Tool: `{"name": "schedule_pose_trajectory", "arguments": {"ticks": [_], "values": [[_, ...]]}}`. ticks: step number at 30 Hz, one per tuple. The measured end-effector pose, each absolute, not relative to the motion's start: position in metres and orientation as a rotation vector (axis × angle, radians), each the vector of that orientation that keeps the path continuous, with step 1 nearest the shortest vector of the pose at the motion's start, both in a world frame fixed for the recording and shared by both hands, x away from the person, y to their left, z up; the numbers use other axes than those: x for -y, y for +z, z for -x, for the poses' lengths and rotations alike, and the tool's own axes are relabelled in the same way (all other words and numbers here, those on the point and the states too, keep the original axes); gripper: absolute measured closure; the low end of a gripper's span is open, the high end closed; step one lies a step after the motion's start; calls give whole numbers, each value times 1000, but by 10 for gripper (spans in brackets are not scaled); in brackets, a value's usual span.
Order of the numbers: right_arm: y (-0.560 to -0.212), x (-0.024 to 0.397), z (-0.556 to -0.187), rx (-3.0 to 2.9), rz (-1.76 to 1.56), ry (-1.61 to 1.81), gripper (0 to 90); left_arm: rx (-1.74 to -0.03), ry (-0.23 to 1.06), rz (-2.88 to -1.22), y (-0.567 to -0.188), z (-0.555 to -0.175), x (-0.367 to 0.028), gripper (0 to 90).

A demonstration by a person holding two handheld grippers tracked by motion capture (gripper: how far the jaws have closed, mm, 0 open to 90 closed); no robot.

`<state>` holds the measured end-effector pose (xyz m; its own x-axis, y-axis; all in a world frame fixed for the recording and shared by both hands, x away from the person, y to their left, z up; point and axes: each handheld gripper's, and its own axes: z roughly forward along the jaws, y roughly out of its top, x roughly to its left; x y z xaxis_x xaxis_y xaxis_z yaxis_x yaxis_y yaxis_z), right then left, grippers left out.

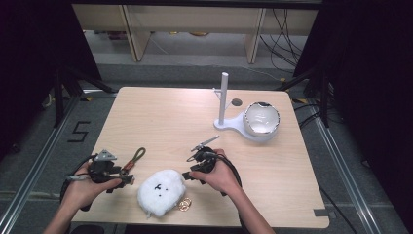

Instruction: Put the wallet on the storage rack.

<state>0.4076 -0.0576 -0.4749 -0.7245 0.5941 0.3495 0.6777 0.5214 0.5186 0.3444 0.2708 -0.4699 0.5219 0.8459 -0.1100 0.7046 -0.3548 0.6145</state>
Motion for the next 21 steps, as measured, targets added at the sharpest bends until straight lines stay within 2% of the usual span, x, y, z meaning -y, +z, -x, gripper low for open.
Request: {"name": "schedule_pose_trajectory", "arguments": {"ticks": [12, 13, 14, 15, 17, 21], "values": [[-492, 21, -418, 2610, 1026, -822, 445, -1170, 155, -2166, -479, -325, -253, 379], [-493, 19, -418, 2601, 1017, -826, 460, -1165, 146, -2179, -480, -325, -252, 382], [-494, 16, -419, 2612, 999, -823, 515, -1163, 147, -2172, -481, -325, -250, 389], [-494, 16, -419, 2612, 999, -823, 515, -1165, 145, -2172, -483, -324, -248, 389], [-494, 14, -418, 2647, 977, -792, 617, -1146, 128, -2177, -486, -324, -245, 394], [-492, 14, -415, 2655, 952, -813, 763, -1144, 146, -2185, -483, -324, -244, 396]]}}
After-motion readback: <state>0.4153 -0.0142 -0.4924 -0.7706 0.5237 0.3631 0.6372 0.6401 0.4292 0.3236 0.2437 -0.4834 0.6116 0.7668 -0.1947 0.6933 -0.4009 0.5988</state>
